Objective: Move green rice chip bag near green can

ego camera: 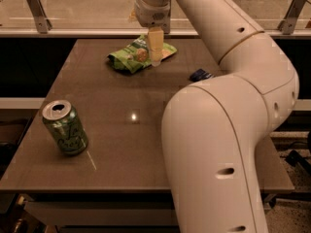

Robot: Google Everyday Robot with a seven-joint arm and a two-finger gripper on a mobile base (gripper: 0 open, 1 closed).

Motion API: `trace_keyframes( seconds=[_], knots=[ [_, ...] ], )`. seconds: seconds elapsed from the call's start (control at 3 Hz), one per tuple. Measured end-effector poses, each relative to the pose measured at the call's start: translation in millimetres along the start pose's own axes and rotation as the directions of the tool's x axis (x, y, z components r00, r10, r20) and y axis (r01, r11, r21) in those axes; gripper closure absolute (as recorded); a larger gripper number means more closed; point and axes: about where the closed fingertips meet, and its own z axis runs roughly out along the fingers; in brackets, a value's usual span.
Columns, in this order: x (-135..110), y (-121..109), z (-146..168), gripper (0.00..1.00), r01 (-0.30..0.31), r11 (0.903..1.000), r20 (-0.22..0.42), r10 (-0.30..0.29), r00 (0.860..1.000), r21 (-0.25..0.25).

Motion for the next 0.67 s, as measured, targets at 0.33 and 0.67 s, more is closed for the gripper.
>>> trace_keyframes(
  seconds=[0.33, 0.67],
  knots=[
    [6, -3, 17, 0.00, -0.002, 0.9999, -0.013, 0.002, 1.000, -0.015],
    [10, -5, 31, 0.00, 0.001, 0.9996, -0.016, -0.002, 1.000, -0.030]
  ],
)
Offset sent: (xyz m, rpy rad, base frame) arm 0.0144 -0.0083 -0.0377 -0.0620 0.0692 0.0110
